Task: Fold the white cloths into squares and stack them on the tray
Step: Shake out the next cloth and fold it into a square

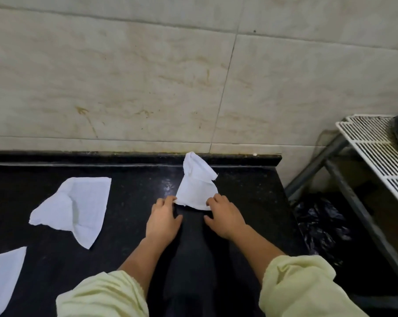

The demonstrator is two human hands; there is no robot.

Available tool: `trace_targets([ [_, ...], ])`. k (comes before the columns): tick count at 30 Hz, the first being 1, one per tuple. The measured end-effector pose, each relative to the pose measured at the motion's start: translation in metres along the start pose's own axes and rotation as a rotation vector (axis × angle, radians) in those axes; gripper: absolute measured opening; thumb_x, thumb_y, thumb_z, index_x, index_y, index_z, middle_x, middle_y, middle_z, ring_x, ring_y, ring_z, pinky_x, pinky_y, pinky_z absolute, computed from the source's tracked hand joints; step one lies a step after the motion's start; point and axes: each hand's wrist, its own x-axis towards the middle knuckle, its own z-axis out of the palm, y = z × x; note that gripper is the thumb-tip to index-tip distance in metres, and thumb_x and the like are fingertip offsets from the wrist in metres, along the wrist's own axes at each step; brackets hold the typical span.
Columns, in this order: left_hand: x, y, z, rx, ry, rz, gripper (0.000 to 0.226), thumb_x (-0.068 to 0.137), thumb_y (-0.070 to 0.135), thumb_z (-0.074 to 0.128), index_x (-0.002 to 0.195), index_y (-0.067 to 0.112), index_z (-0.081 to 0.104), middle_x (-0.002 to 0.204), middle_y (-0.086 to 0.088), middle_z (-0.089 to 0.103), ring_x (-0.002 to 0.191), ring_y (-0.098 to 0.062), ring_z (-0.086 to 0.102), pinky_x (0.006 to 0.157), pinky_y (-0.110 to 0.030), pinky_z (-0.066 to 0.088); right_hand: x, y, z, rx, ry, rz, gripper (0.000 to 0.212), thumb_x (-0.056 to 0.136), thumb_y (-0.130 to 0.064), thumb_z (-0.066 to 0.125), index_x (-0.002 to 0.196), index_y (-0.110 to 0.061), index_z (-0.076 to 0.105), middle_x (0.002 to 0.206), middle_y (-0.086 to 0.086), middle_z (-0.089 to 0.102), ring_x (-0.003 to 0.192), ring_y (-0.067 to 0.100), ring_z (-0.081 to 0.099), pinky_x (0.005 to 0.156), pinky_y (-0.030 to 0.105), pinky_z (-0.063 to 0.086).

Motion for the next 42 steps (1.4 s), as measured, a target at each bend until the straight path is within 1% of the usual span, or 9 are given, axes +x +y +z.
trace_targets([
  [6, 0.024, -0.001, 0.017, -0.131, 0.045, -0.094, 0.061, 0.083, 0.036, 0.070, 0.136, 0.024, 0.044, 0.129, -0.002, 0.043, 0.119, -0.019, 0.046, 0.089, -0.034, 0.048, 0.018, 0.001, 0.021, -0.107, 0.129, -0.068, 0.027, 0.094, -0.030, 0.047, 0.113, -0.012, 0.050, 0.116, 0.006, 0.051, 0.109, 0.024, 0.049, 0.086, 0.036, 0.039],
  [10, 0.033, 0.001, 0.023, -0.185, 0.053, -0.103, 0.045, 0.084, 0.035, 0.069, 0.125, 0.025, 0.052, 0.122, 0.000, 0.047, 0.109, -0.018, 0.052, 0.082, -0.032, 0.049, 0.031, 0.002, 0.021, -0.139, 0.155, -0.129, 0.022, 0.067, -0.017, 0.075, 0.081, -0.011, 0.060, 0.079, 0.006, 0.059, 0.072, 0.024, 0.061, 0.057, 0.032, 0.043],
  [15, 0.040, 0.004, 0.025, -0.275, 0.085, -0.109, 0.042, 0.082, 0.039, 0.070, 0.118, 0.024, 0.054, 0.109, 0.004, 0.051, 0.104, -0.014, 0.051, 0.075, -0.030, 0.045, 0.039, 0.010, 0.016, 0.126, 0.151, -0.082, 0.017, 0.090, -0.022, 0.052, 0.100, -0.013, 0.062, 0.105, 0.002, 0.058, 0.102, 0.020, 0.049, 0.083, 0.033, 0.037],
  [22, 0.035, 0.021, 0.009, -0.356, 0.100, -0.125, 0.004, 0.086, 0.018, 0.064, 0.085, 0.021, 0.065, 0.079, 0.005, 0.066, 0.079, -0.016, 0.065, 0.064, -0.025, 0.048, 0.036, 0.003, -0.031, 0.776, 0.086, 0.119, 0.015, 0.082, -0.018, 0.059, 0.068, -0.013, 0.059, 0.064, -0.006, 0.054, 0.060, 0.007, 0.046, 0.060, 0.027, 0.039],
  [26, 0.027, 0.026, -0.017, -0.363, 0.075, -0.071, 0.004, 0.082, 0.017, 0.071, 0.078, 0.019, 0.072, 0.072, 0.003, 0.069, 0.069, -0.011, 0.064, 0.056, -0.013, 0.043, 0.025, 0.008, -0.067, 0.906, 0.166, 0.161, 0.018, 0.083, -0.011, 0.062, 0.066, -0.016, 0.064, 0.065, -0.004, 0.060, 0.064, 0.007, 0.053, 0.063, 0.024, 0.043],
  [30, 0.019, 0.031, -0.049, -0.356, 0.052, -0.010, 0.007, 0.082, 0.023, 0.074, 0.079, 0.017, 0.074, 0.069, 0.003, 0.067, 0.061, -0.004, 0.056, 0.054, -0.012, 0.039, 0.011, 0.019, -0.101, 1.022, 0.238, 0.156, 0.030, 0.083, -0.001, 0.059, 0.057, -0.014, 0.059, 0.061, 0.001, 0.054, 0.060, 0.007, 0.046, 0.057, 0.020, 0.038],
  [36, 0.003, 0.044, -0.092, -0.431, 0.027, 0.057, 0.018, 0.081, 0.028, 0.076, 0.072, 0.013, 0.071, 0.064, 0.000, 0.063, 0.053, -0.002, 0.050, 0.051, -0.015, 0.038, -0.003, 0.037, -0.134, 1.085, 0.227, 0.201, 0.039, 0.080, -0.004, 0.061, 0.046, -0.017, 0.048, 0.054, 0.000, 0.042, 0.060, 0.016, 0.035, 0.055, 0.030, 0.026],
  [39, -0.001, 0.052, -0.106, -0.468, 0.094, 0.067, 0.016, 0.082, 0.025, 0.076, 0.074, 0.012, 0.070, 0.063, 0.002, 0.057, 0.053, -0.001, 0.046, 0.047, -0.009, 0.034, -0.005, 0.043, -0.139, 1.048, 0.203, 0.202, 0.020, 0.070, -0.020, 0.070, 0.062, -0.013, 0.053, 0.066, 0.007, 0.045, 0.063, 0.018, 0.041, 0.061, 0.031, 0.029],
  [42, -0.004, 0.058, -0.117, -0.552, 0.139, 0.077, 0.015, 0.082, 0.018, 0.075, 0.081, 0.004, 0.071, 0.070, -0.004, 0.062, 0.062, -0.007, 0.052, 0.055, -0.013, 0.039, -0.008, 0.045, -0.143, 1.033, 0.205, 0.168, 0.019, 0.078, -0.020, 0.074, 0.067, -0.006, 0.065, 0.067, 0.010, 0.061, 0.064, 0.019, 0.056, 0.064, 0.032, 0.041],
])
